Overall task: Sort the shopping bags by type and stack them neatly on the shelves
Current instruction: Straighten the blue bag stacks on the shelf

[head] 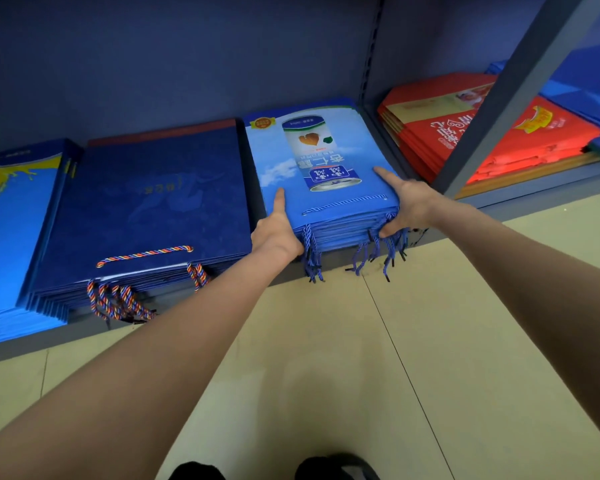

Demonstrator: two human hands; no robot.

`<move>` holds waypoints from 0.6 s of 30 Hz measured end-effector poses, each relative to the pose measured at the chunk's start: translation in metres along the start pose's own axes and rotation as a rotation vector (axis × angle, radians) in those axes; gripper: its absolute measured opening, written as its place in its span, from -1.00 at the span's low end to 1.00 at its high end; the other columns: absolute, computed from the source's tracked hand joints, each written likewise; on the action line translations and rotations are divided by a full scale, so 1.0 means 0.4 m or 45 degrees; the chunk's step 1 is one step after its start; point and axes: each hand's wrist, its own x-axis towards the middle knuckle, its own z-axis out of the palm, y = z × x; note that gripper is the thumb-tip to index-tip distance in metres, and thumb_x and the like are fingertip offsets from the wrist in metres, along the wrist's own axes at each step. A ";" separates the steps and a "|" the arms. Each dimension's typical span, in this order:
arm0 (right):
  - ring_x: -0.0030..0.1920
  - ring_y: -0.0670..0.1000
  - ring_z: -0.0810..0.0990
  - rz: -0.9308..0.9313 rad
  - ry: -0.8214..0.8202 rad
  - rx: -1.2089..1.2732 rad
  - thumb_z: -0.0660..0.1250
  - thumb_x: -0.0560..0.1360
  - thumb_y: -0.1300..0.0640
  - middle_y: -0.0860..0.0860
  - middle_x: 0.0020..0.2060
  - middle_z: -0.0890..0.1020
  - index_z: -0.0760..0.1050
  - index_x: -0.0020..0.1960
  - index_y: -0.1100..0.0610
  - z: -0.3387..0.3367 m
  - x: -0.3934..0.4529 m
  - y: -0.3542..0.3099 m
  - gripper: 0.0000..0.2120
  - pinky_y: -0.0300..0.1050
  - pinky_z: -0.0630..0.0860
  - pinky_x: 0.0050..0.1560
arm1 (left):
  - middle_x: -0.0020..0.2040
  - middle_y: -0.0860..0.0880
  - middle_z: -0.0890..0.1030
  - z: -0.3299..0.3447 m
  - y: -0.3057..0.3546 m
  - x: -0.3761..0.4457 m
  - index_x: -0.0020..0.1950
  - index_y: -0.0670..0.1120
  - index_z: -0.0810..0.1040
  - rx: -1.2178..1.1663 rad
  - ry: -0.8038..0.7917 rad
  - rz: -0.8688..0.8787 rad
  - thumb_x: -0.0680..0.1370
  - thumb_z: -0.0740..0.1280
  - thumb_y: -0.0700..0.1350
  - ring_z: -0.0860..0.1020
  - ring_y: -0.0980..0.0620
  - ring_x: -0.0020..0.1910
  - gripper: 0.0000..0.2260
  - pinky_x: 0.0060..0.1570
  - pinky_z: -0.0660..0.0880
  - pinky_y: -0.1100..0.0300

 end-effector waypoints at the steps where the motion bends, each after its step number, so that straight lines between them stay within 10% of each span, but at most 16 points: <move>1: 0.31 0.24 0.33 -0.007 0.017 -0.016 0.60 0.23 0.07 0.23 0.33 0.33 -0.20 0.52 -0.14 -0.010 0.004 -0.002 0.18 0.07 0.37 0.26 | 0.10 -0.13 0.45 0.000 0.003 0.003 0.53 0.15 -0.16 -0.017 0.005 0.002 0.46 0.39 -0.24 0.49 -0.12 0.05 -0.11 -0.11 0.41 0.15; 8: 0.35 0.29 0.31 -0.002 -0.009 -0.074 0.56 0.30 0.12 0.32 0.43 0.12 -0.29 0.51 -0.16 -0.001 0.007 0.001 0.17 0.11 0.35 0.29 | -0.25 -0.05 0.34 0.008 -0.003 0.019 0.53 0.14 -0.19 0.160 0.067 0.045 0.49 0.34 -0.31 0.42 -0.05 -0.15 -0.12 -0.22 0.39 0.18; 18: 0.30 0.32 0.37 0.054 -0.019 -0.194 0.58 0.25 0.20 0.31 0.44 0.06 -0.30 0.50 -0.16 -0.001 0.010 -0.014 0.23 0.17 0.39 0.27 | 0.13 -0.17 0.49 -0.031 0.025 0.035 0.53 0.00 -0.27 0.495 -0.101 0.091 0.42 0.48 -0.16 0.47 -0.09 -0.02 0.00 -0.16 0.41 0.17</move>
